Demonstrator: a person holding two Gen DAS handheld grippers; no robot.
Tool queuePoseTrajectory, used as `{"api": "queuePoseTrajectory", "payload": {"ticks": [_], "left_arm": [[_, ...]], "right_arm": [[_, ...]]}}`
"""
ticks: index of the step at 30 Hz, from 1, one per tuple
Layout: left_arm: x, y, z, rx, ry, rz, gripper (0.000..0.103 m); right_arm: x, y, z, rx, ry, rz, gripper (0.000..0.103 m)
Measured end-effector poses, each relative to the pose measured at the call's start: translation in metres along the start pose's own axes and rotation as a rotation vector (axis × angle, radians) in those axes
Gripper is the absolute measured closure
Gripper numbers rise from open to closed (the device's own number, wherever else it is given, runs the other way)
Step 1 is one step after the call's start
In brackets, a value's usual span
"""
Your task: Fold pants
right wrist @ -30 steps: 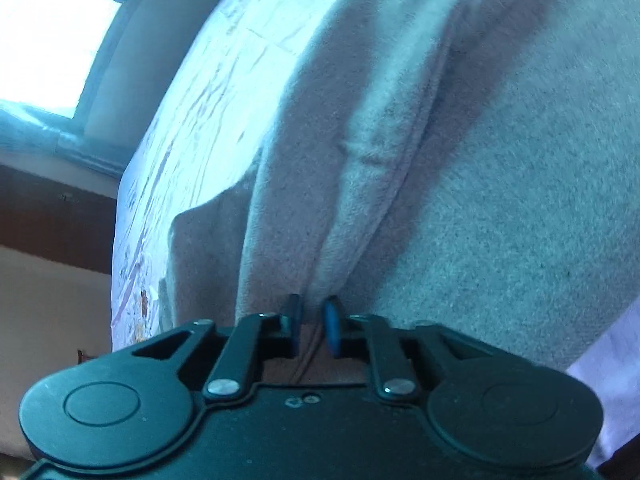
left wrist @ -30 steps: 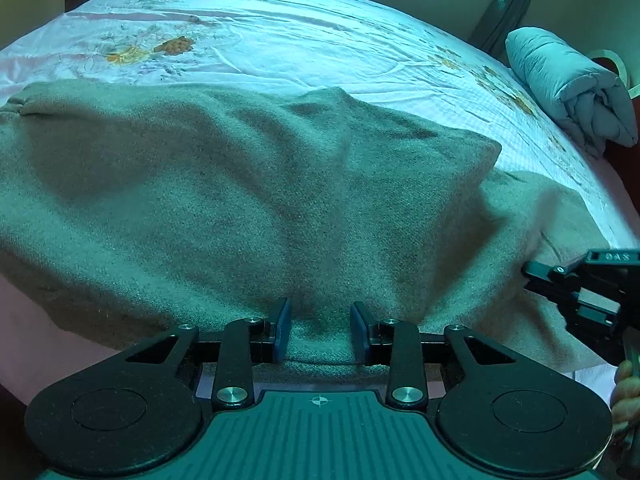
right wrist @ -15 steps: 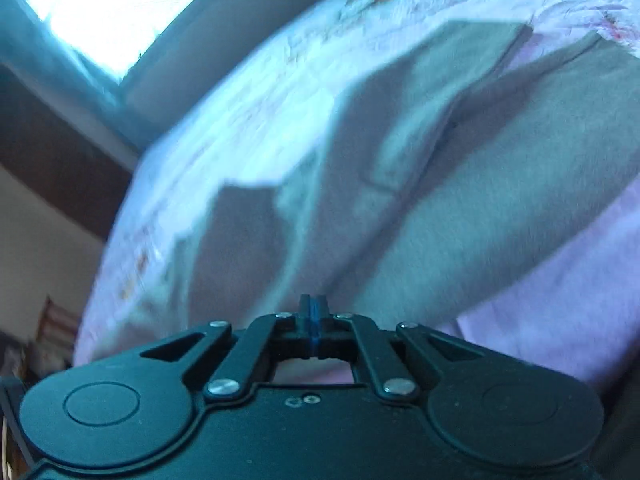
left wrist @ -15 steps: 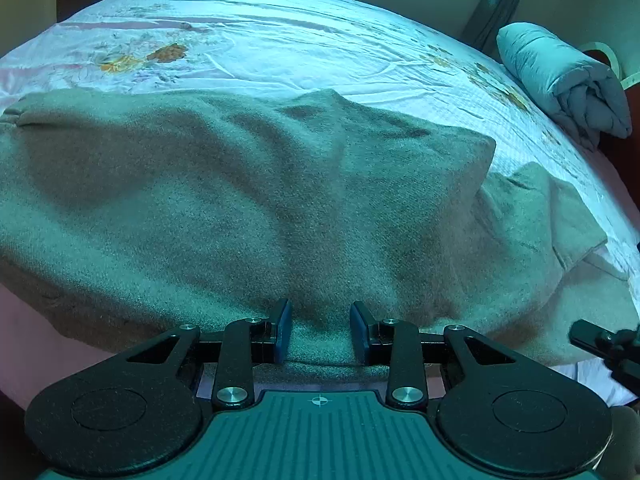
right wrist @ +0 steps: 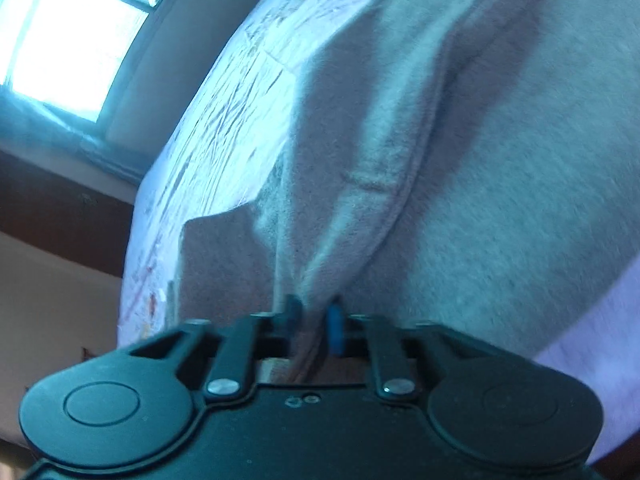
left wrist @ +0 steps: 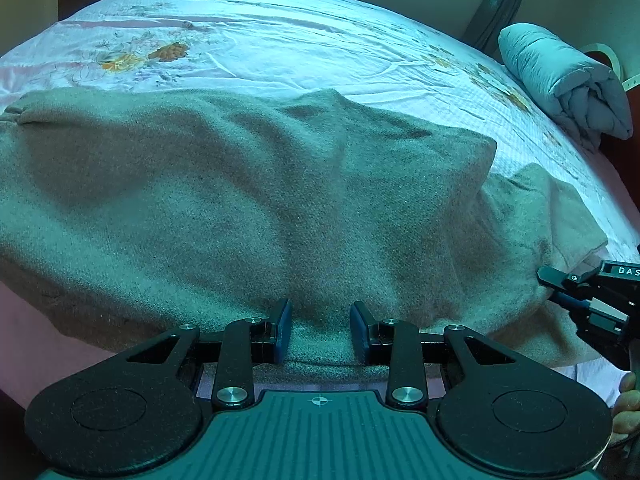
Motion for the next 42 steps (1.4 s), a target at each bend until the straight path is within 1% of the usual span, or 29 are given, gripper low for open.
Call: {"api": "queuePoseTrajectory", "payload": {"ticks": [2, 3, 5, 6, 9, 12, 14, 15, 16, 17, 18, 19, 21, 24, 27, 30, 32, 35, 37, 41, 42], "left_arm": [[0.0, 0.0, 0.0, 0.0, 0.001, 0.0, 0.069], [0.0, 0.0, 0.0, 0.0, 0.0, -0.002, 0.069], [-0.001, 0.0, 0.0, -0.002, -0.005, -0.012, 0.069], [-0.002, 0.001, 0.0, -0.003, -0.006, -0.018, 0.069], [-0.002, 0.002, 0.001, -0.004, -0.004, -0.031, 0.069], [-0.002, 0.002, 0.001, -0.005, -0.003, -0.037, 0.069], [-0.003, 0.002, 0.002, -0.007, -0.006, -0.042, 0.069], [-0.004, 0.002, 0.002, -0.008, -0.008, -0.046, 0.069], [-0.004, 0.002, 0.003, -0.01, -0.011, -0.048, 0.069], [-0.006, 0.002, 0.006, -0.014, -0.016, -0.053, 0.069], [-0.008, 0.002, 0.009, -0.022, -0.017, -0.06, 0.069], [-0.01, 0.002, 0.013, -0.028, -0.014, -0.064, 0.069], [-0.019, 0.003, 0.02, -0.04, 0.013, -0.073, 0.069], [-0.041, 0.003, 0.026, -0.052, 0.051, -0.131, 0.069], [-0.065, 0.002, 0.021, -0.021, 0.097, -0.174, 0.068], [-0.08, 0.005, 0.006, 0.03, 0.115, -0.183, 0.068], [-0.082, 0.009, -0.006, 0.073, 0.109, -0.159, 0.068], [-0.079, 0.011, -0.012, 0.084, 0.1, -0.127, 0.068], [-0.078, 0.01, -0.012, 0.088, 0.096, -0.126, 0.068], [-0.08, 0.011, -0.012, 0.089, 0.081, -0.135, 0.068], [-0.082, 0.012, -0.013, 0.089, 0.078, -0.135, 0.068]], "right_arm": [[0.007, 0.006, 0.007, -0.028, 0.019, 0.042, 0.103], [0.016, 0.009, 0.012, -0.046, 0.03, 0.083, 0.103], [0.025, 0.02, 0.029, -0.072, 0.049, 0.155, 0.103], [0.028, 0.025, 0.037, -0.076, 0.05, 0.17, 0.103], [0.025, 0.037, 0.057, -0.071, 0.047, 0.168, 0.103], [0.018, 0.043, 0.06, -0.046, 0.062, 0.146, 0.103], [0.012, 0.044, 0.051, -0.038, 0.097, 0.142, 0.103], [0.007, 0.043, 0.045, -0.034, 0.109, 0.12, 0.103], [0.003, 0.039, 0.037, -0.023, 0.12, 0.108, 0.103], [0.002, 0.037, 0.031, -0.02, 0.136, 0.123, 0.103], [0.002, 0.036, 0.027, -0.008, 0.145, 0.135, 0.1], [0.003, 0.036, 0.027, -0.002, 0.141, 0.136, 0.098], [0.005, 0.031, 0.033, -0.007, 0.108, 0.119, 0.089], [-0.003, 0.027, 0.05, -0.031, 0.086, 0.1, 0.086], [-0.017, 0.02, 0.063, -0.063, 0.103, 0.09, 0.086], [-0.034, 0.002, 0.072, -0.098, 0.114, 0.035, 0.086], [-0.044, -0.01, 0.079, -0.126, 0.119, 0.012, 0.086], [-0.055, -0.03, 0.08, -0.141, 0.121, -0.006, 0.085], [-0.06, -0.042, 0.078, -0.157, 0.107, -0.027, 0.081], [-0.064, -0.063, 0.072, -0.187, 0.116, -0.022, 0.069], [-0.064, -0.066, 0.069, -0.188, 0.121, -0.016, 0.07]]}}
Point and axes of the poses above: each gripper's, at about its wrist camera, not at the fingertips, and z roughly against the way its jaws point, x to its left, y to its underside, the point moved 1 cm from there along -z, roughly the way its jaws point, and after that the axes turned 5 degrees about x, right-handed, at the moved point
